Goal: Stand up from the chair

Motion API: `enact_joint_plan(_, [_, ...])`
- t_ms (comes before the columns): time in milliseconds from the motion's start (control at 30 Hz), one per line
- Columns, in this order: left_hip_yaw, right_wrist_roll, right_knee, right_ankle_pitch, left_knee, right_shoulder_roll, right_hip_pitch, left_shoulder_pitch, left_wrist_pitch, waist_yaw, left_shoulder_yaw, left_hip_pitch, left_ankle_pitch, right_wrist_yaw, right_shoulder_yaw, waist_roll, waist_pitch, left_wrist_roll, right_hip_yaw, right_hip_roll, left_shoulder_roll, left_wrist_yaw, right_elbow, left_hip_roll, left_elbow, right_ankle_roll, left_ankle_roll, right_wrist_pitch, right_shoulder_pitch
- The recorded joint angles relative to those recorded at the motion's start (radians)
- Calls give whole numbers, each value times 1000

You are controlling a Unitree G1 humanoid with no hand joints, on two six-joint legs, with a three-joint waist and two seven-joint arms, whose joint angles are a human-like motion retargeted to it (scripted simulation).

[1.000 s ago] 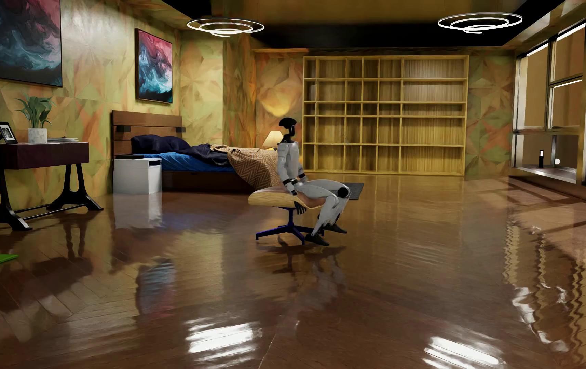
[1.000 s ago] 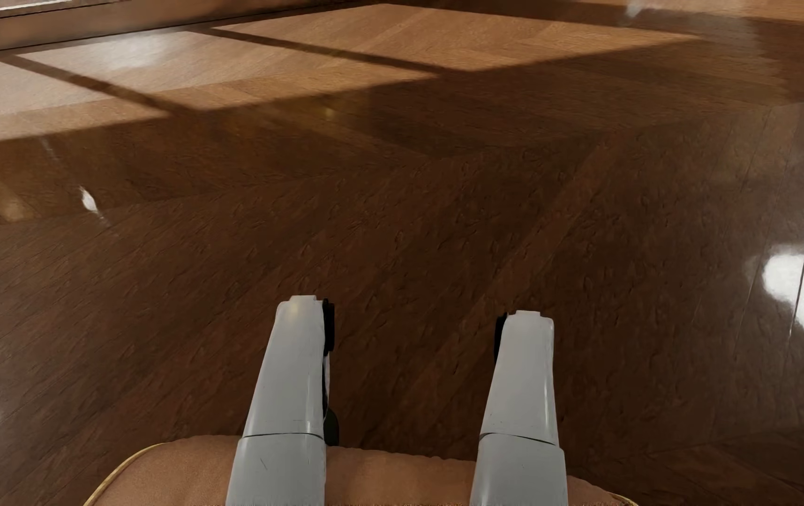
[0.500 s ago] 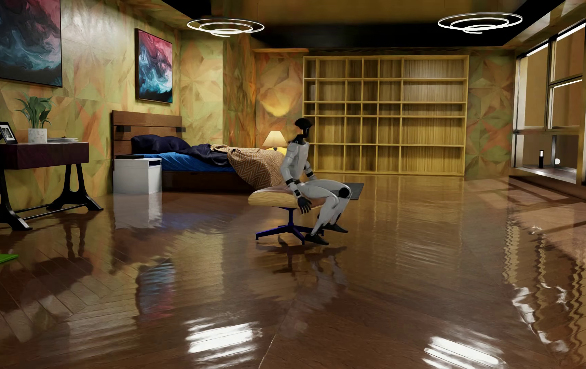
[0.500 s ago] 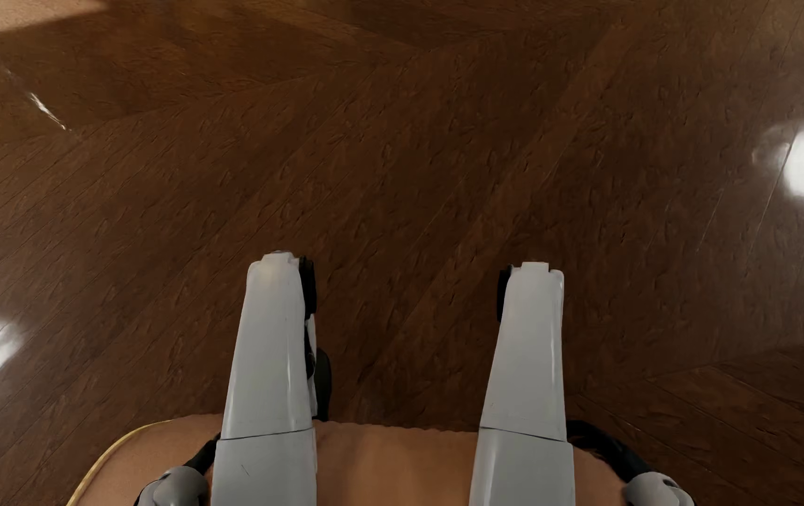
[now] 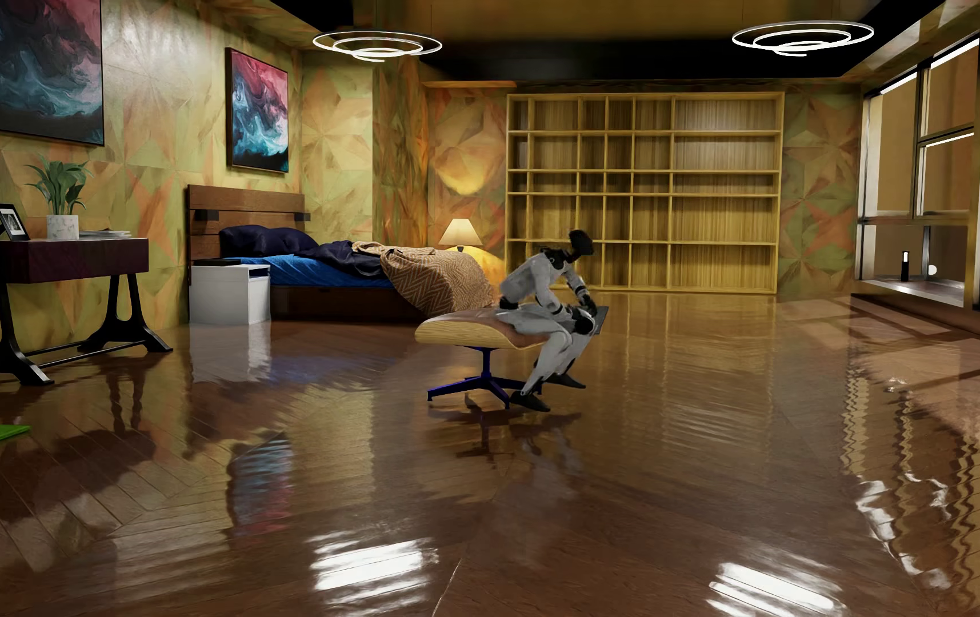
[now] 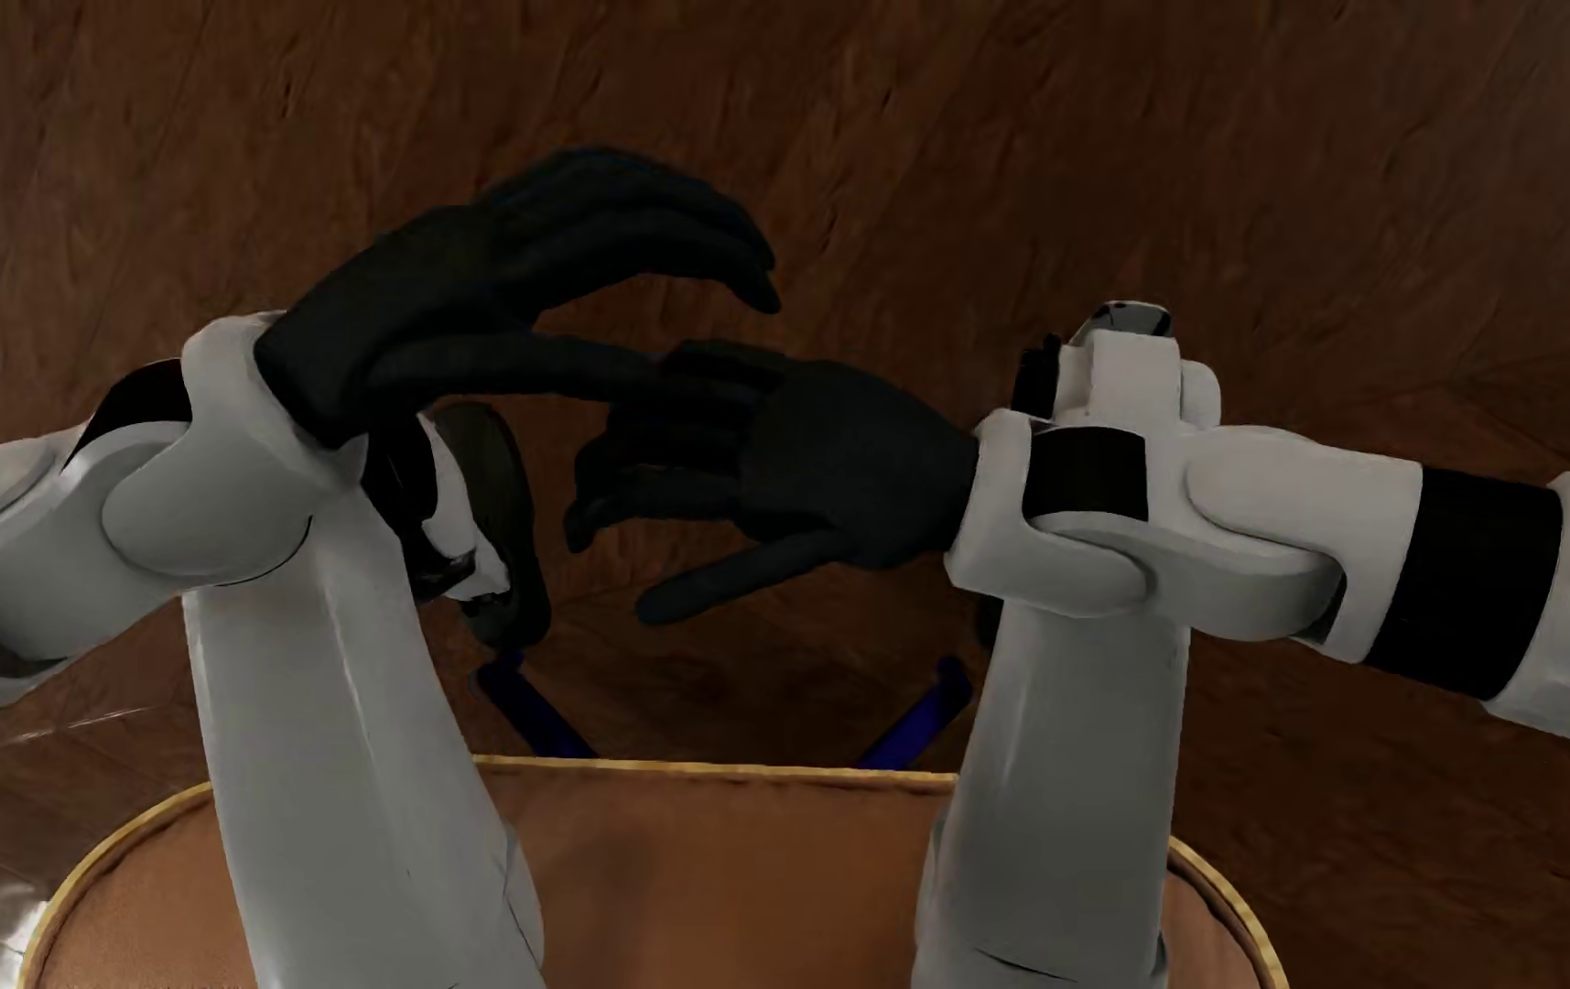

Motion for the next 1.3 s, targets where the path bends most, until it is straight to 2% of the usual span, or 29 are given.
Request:
enact_joint_plan(67, [7, 19, -32, -12, -34, 28, -2, -257, -31, -1, -233, -3, -17, -81, 159, 3, 33, -22, -3, 7, 8, 72, -1, -7, 15, -6, 0, -14, -173])
enact_joint_plan(100, [12, 12, -60, -11, -62, 42, 2, -315, -32, -1, -292, 0, -18, -92, 171, 3, 39, -20, -8, 13, 3, 70, 8, -18, 15, -13, 9, -15, -185])
enact_joint_plan(167, [23, -10, -151, -1, -154, 83, 39, -316, -20, 2, -296, 35, -12, -87, 105, 2, 38, 3, -23, 23, -57, 67, 67, -43, 64, -29, 31, -13, -129])
enact_joint_plan(233, [46, -48, -288, 24, -294, 151, 117, -240, -5, 2, -246, 118, 10, -35, -1, 2, 18, 59, -47, 24, -143, 29, 186, -64, 175, -46, 61, -15, -8])
enact_joint_plan(300, [70, -105, -459, 63, -472, 258, 230, -163, 18, 3, -196, 240, 43, 53, -118, 4, -22, 131, -74, 23, -262, -57, 362, -79, 349, -62, 85, -15, 128])
enact_joint_plan(367, [101, -182, -647, 105, -672, 411, 378, -102, 29, 8, -149, 399, 88, 148, -234, 5, -63, 233, -107, 17, -418, -156, 611, -99, 583, -81, 112, -38, 247])
enact_joint_plan(433, [127, -244, -836, 148, -877, 584, 544, -45, 38, 8, -105, 575, 136, 286, -339, 5, -122, 329, -145, 8, -588, -269, 891, -114, 865, -93, 129, -52, 348])
enact_joint_plan(500, [162, -309, -1017, 196, -1078, 720, 716, 7, 55, 13, -84, 759, 192, 402, -398, 6, -190, 432, -195, -2, -753, -329, 1112, -119, 1146, -95, 136, -54, 439])
enact_joint_plan(533, [178, -321, -1110, 220, -1179, 767, 805, 41, 82, 13, -71, 852, 223, 488, -429, 12, -235, 467, -214, -3, -819, -382, 1175, -123, 1248, -99, 136, -34, 487])
enact_joint_plan(567, [190, -279, -1202, 241, -1285, 800, 900, 86, 120, 10, -60, 951, 254, 530, -478, 19, -281, 482, -236, -6, -868, -422, 1231, -134, 1307, -105, 140, 22, 547])
enact_joint_plan(600, [202, -216, -1292, 258, -1393, 822, 998, 142, 155, 5, -39, 1057, 281, 542, -531, 23, -329, 465, -256, -3, -895, -450, 1268, -147, 1339, -116, 150, 85, 617])
enact_joint_plan(633, [210, -172, -1381, 277, -1497, 827, 1089, 209, 179, 2, -3, 1158, 308, 546, -581, 28, -379, 444, -275, 12, -903, -461, 1274, -159, 1348, -133, 163, 121, 686])
enact_joint_plan(700, [224, -98, -1541, 306, -1677, 797, 1259, 351, 216, 1, 78, 1342, 348, 563, -667, 35, -489, 355, -310, 43, -891, -448, 1227, -172, 1354, -161, 184, 127, 821])
enact_joint_plan(767, [244, -68, -1665, 321, -1824, 748, 1391, 486, 238, 1, 163, 1491, 374, 563, -739, 35, -603, 268, -334, 62, -859, -411, 1149, -178, 1349, -173, 192, 123, 943])
enact_joint_plan(867, [272, -38, -1779, 318, -1907, 697, 1542, 634, 221, -8, 275, 1627, 359, 548, -875, 41, -729, 234, -372, 70, -835, -364, 1116, -180, 1365, -178, 182, 105, 1094])
enact_joint_plan(900, [282, -28, -1814, 318, -1939, 697, 1610, 670, 212, -12, 306, 1699, 352, 529, -929, 41, -737, 228, -393, 71, -831, -351, 1148, -180, 1392, -174, 174, 105, 1132])
enact_joint_plan(933, [290, -13, -1848, 318, -1948, 703, 1656, 696, 216, -18, 325, 1726, 347, 475, -965, 52, -760, 223, -404, 70, -836, -341, 1208, -184, 1425, -178, 173, 126, 1162])
enact_joint_plan(967, [299, 10, -1854, 305, -1984, 718, 1710, 714, 219, -20, 340, 1795, 352, 467, -1001, 43, -761, 224, -426, 72, -837, -337, 1275, -184, 1485, -168, 162, 136, 1187])
enact_joint_plan(1000, [303, 22, -1852, 293, -1981, 723, 1715, 721, 236, -22, 347, 1801, 339, 435, -1013, 52, -792, 230, -426, 67, -845, -344, 1344, -186, 1527, -173, 160, 173, 1199])
enact_joint_plan(1033, [307, 20, -1848, 281, -1985, 728, 1730, 728, 243, -24, 360, 1821, 329, 436, -1026, 53, -802, 238, -432, 63, -850, -353, 1403, -185, 1565, -166, 154, 185, 1207])
enact_joint_plan(1100, [308, -17, -1843, 271, -1983, 726, 1738, 754, 250, -26, 385, 1834, 316, 456, -1023, 59, -825, 249, -430, 55, -861, -351, 1488, -182, 1609, -156, 149, 196, 1227])
enact_joint_plan(1167, [314, -60, -1843, 270, -1984, 714, 1743, 775, 252, -26, 400, 1841, 314, 497, -1024, 60, -830, 244, -436, 55, -863, -356, 1503, -184, 1614, -156, 150, 187, 1251])
enact_joint_plan(1233, [315, -60, -1843, 270, -1984, 695, 1740, 788, 242, -26, 399, 1838, 312, 536, -1036, 61, -835, 245, -435, 55, -862, -378, 1467, -183, 1587, -156, 150, 168, 1279])
enact_joint_plan(1300, [313, -53, -1844, 271, -1984, 691, 1738, 790, 235, -28, 389, 1837, 311, 538, -1044, 62, -834, 245, -431, 55, -869, -381, 1436, -182, 1558, -158, 151, 160, 1289])
